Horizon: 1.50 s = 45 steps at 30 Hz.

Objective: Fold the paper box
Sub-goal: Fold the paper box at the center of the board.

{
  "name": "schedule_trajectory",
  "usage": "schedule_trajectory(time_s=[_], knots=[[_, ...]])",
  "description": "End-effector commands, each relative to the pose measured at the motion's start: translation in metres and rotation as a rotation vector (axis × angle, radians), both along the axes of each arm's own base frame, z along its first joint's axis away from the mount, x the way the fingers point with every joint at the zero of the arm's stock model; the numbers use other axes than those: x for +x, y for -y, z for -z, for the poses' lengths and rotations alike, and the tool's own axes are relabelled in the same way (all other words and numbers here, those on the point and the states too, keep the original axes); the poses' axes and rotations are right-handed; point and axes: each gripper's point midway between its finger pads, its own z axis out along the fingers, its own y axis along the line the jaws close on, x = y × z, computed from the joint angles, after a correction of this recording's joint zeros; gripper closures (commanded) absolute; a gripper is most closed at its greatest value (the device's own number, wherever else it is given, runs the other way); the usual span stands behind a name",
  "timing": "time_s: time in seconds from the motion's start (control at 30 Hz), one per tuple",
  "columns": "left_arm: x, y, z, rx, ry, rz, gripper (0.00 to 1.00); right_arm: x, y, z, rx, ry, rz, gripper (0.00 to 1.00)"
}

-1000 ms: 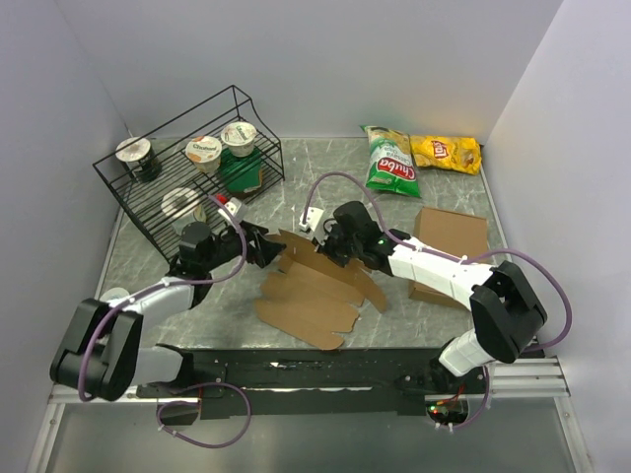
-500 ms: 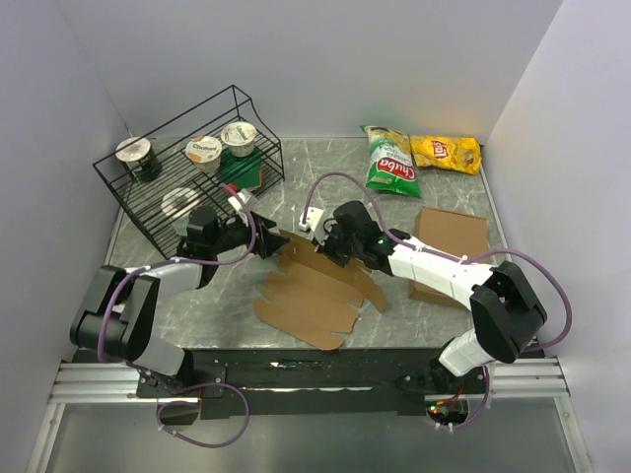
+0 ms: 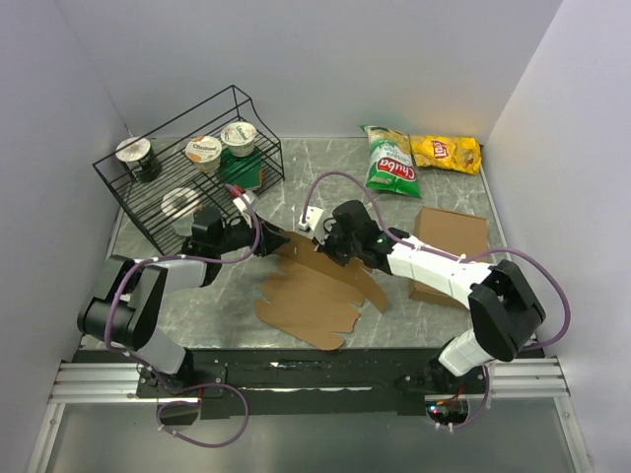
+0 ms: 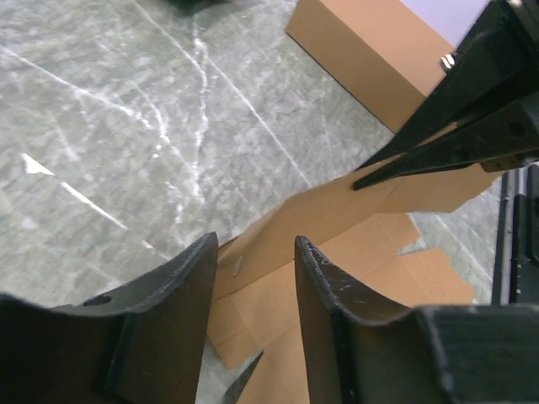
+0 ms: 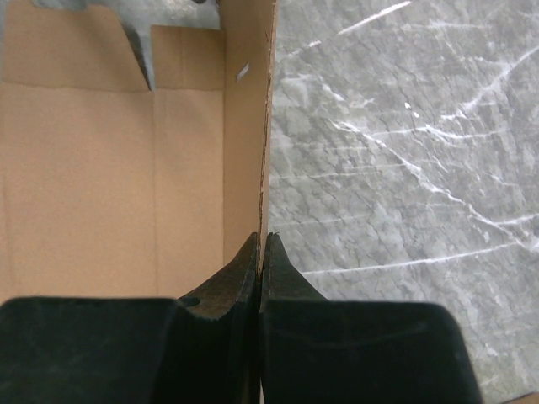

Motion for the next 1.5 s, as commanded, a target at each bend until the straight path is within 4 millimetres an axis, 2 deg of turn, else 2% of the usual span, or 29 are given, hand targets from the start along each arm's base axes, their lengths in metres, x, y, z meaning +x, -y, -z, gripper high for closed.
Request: schedule_trajectory(time_s=[0.0, 0.23, 0.37, 0.4, 0.63, 0.8, 0.87, 0.97, 1.0, 1.03, 1.07, 1.13, 1.17, 1.2, 1.27, 1.3, 1.33, 1.47], knots=[[-0.010, 0.023, -0.018, -0.038, 0.056, 0.099, 0.55, 0.007, -0.010, -0.010, 0.018, 0.018, -0.005, 1.00], [-0.023, 0.038, -0.009, -0.030, 0.020, 0.106, 0.62, 0.009, -0.009, -0.008, 0.013, 0.020, 0.014, 1.00], [-0.021, 0.044, -0.006, -0.067, -0.048, 0.075, 0.68, 0.011, -0.009, -0.007, 0.016, 0.022, 0.027, 1.00], [-0.016, 0.044, -0.005, -0.068, -0.064, 0.038, 0.68, 0.013, -0.008, -0.007, 0.016, 0.026, 0.044, 1.00], [-0.013, 0.067, -0.006, -0.117, -0.188, -0.119, 0.64, 0.019, -0.004, -0.008, 0.023, 0.039, 0.100, 1.00], [-0.009, 0.067, -0.010, -0.183, -0.287, -0.188, 0.60, 0.018, -0.004, -0.006, 0.024, 0.039, 0.103, 1.00], [-0.005, 0.061, -0.010, -0.171, -0.280, -0.225, 0.55, 0.018, -0.003, -0.009, 0.031, 0.044, 0.100, 1.00], [-0.001, 0.046, -0.016, -0.166, -0.277, -0.253, 0.37, 0.017, -0.001, -0.010, 0.030, 0.057, 0.094, 1.00], [-0.003, 0.038, -0.020, -0.174, -0.268, -0.260, 0.26, 0.016, 0.000, -0.009, 0.027, 0.059, 0.090, 1.00], [0.002, 0.026, -0.022, -0.179, -0.257, -0.281, 0.23, 0.017, 0.001, -0.009, 0.024, 0.064, 0.091, 1.00], [-0.001, 0.018, -0.019, -0.174, -0.259, -0.280, 0.20, 0.017, 0.002, -0.009, 0.018, 0.071, 0.086, 1.00], [0.002, -0.002, -0.029, -0.174, -0.206, -0.312, 0.11, 0.017, 0.003, -0.009, 0.013, 0.077, 0.079, 1.00], [-0.001, -0.008, -0.023, -0.155, -0.211, -0.320, 0.09, 0.017, 0.002, -0.009, 0.010, 0.081, 0.071, 1.00], [-0.002, -0.014, -0.029, -0.148, -0.187, -0.330, 0.05, 0.016, 0.002, -0.009, 0.007, 0.082, 0.065, 1.00], [0.000, -0.030, -0.021, -0.103, -0.180, -0.374, 0.02, 0.016, 0.001, -0.011, 0.009, 0.088, 0.052, 1.00], [0.004, -0.039, -0.023, -0.100, -0.171, -0.421, 0.01, 0.015, 0.000, -0.012, 0.011, 0.088, 0.046, 1.00], [0.009, -0.051, -0.023, -0.096, -0.168, -0.465, 0.01, 0.015, 0.000, -0.013, 0.015, 0.091, 0.045, 1.00], [0.021, -0.076, -0.018, -0.091, -0.163, -0.553, 0.03, 0.014, -0.001, -0.014, 0.019, 0.091, 0.035, 1.00]])
